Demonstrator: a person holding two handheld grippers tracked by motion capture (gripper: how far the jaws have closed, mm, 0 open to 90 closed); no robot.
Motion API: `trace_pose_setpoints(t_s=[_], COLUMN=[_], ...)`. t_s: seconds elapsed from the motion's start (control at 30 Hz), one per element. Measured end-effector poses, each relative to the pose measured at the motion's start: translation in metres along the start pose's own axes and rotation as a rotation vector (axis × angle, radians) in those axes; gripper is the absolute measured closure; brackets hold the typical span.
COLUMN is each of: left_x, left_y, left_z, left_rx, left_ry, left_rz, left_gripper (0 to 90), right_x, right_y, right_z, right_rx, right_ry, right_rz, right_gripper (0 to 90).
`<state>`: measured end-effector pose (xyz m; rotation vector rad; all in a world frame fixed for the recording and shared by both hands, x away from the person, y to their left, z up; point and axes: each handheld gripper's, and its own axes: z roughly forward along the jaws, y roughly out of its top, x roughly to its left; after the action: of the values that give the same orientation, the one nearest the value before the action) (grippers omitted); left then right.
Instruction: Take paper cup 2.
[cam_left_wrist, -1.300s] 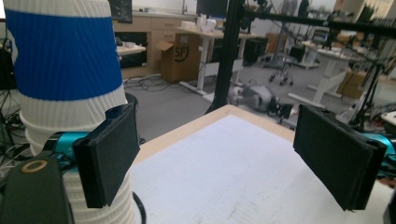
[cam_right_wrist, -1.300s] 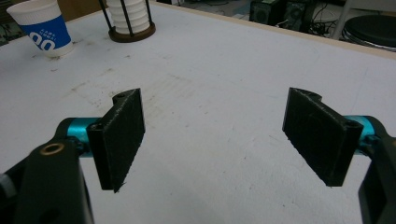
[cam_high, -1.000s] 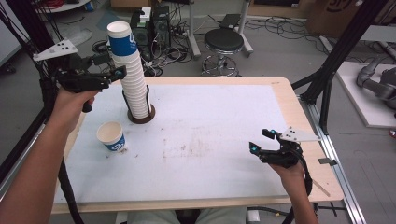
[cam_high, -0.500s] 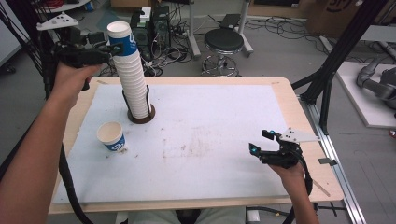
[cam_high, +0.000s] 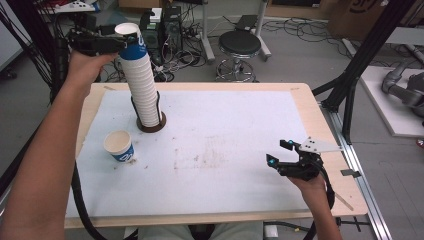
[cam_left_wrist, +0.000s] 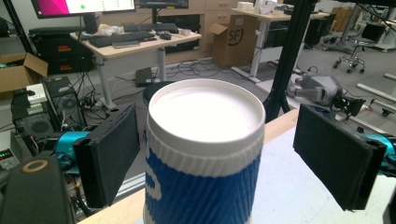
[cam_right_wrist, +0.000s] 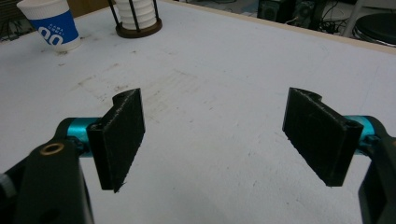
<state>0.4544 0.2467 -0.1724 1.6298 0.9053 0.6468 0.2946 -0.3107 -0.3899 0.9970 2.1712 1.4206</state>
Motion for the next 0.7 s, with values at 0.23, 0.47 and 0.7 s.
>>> trace_pose_setpoints(t_s=[0.23,0.47,0.7], left_x=[0.0024,0.006,0.0043], left_y=[-0.0008,-0.0014,0.0001], left_z=[0.0083,0.008,0.0076], left_rx=[0.003,-0.009,-0.002], left_ry=[-0.005,-0.009,0.001], left_rz=[-0.004,-0.007,0.013], left_gripper=[20.2,27.8,29.2], right_x=[-0.0002,-0.0004,-0.0012], right_y=[-0.0008,-0.0012,-0.0027], right_z=[-0.0004,0.0004,0.0006], right_rx=[-0.001,-0.001,0.002], right_ry=[0.005,0.009,0.011], right_rz=[0.001,-0.004,0.006], right_gripper=[21.4,21.4,21.4])
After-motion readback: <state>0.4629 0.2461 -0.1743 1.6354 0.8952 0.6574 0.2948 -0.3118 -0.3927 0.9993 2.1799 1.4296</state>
